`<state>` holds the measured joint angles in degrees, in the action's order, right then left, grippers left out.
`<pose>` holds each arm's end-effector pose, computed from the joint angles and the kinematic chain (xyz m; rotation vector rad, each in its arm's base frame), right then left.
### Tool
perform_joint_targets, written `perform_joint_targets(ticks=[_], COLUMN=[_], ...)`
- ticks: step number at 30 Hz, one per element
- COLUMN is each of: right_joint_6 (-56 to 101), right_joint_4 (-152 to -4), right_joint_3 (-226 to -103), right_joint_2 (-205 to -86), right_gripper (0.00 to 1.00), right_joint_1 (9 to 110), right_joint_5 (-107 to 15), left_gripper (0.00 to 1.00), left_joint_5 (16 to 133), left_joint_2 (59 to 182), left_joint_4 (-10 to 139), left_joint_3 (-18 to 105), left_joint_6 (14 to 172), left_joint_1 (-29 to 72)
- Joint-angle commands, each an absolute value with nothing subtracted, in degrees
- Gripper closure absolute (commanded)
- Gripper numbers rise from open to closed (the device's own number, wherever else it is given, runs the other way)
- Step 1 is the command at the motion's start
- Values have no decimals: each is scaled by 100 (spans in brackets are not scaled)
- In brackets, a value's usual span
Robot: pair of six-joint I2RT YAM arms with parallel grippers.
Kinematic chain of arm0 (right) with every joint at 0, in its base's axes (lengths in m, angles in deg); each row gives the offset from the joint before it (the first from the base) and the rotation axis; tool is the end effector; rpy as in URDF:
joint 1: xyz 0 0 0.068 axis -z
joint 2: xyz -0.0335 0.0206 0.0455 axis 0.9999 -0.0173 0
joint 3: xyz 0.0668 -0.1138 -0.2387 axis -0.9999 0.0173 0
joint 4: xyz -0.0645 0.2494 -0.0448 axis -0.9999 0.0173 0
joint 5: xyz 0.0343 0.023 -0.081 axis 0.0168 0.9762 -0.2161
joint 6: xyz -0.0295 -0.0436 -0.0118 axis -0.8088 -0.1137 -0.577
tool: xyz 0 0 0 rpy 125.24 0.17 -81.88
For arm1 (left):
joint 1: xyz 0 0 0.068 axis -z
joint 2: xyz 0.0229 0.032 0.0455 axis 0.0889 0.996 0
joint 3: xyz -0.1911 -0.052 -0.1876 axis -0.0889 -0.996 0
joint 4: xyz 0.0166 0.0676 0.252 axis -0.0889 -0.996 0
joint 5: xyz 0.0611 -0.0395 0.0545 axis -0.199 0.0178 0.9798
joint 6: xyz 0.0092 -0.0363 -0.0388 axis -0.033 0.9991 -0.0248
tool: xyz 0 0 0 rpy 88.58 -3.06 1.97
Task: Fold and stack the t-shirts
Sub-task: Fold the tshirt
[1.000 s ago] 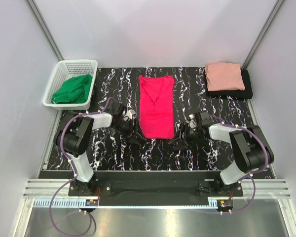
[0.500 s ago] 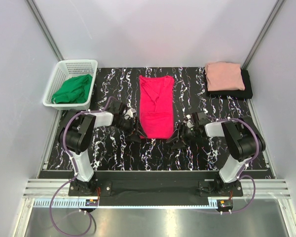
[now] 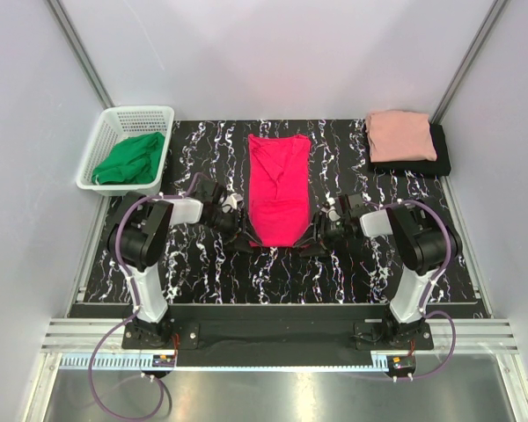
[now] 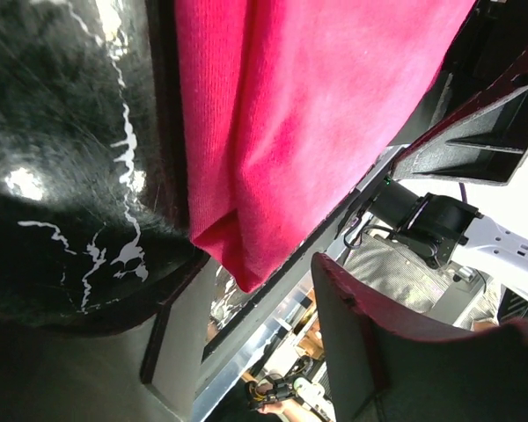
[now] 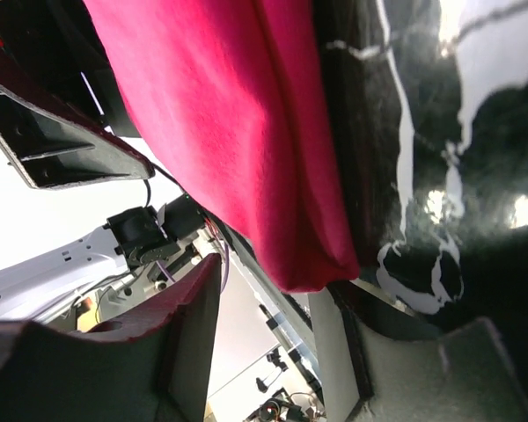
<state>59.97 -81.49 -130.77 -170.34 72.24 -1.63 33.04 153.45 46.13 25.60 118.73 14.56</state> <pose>0.2800 0.1138 0.0916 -0.3077 -2.7000 -1.4956 0.2994 -0.1359 0.1102 0.1934 -2.7062 1.3295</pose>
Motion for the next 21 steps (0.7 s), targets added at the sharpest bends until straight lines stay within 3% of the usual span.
perform_joint_targets(ticks=[1, 7, 9, 13, 17, 18, 19, 21], right_joint_6=[5879, 5826, 5808, 5791, 5738, 5738, 5738, 5738], right_joint_4=[-8253, -8191, -8148, -8095, -8068, -8068, -8060, -8060], right_joint_3=[-13223, -13329, -13364, -13417, -13443, -13452, -13469, -13496], right_joint_2=[-17179, -17240, -17275, -17310, -17398, -17442, -17451, -17469], right_gripper=[50, 51, 55, 70, 80, 95, 100, 100], right_joint_1=[7205, 7214, 7205, 7205, 7205, 7214, 7205, 7205], right_joint_5=[-526, -613, -631, -675, -675, -667, -675, -649], left_gripper=[47, 53, 64, 72, 89, 100, 100, 100], left_joint_5=[3531, 3584, 3593, 3593, 3611, 3611, 3611, 3628], left_joint_2=[15489, 15595, 15630, 15595, 15639, 15639, 15621, 15577], left_joint_4=[4790, 4781, 4799, 4790, 4790, 4790, 4790, 4790], left_joint_3=[2691, 2744, 2762, 2735, 2683, 2682, 2656, 2639], left_joint_6=[11775, 11775, 11801, 11792, 11766, 11766, 11775, 11784], left_joint_1=[1432, 1432, 1423, 1423, 1414, 1414, 1423, 1414])
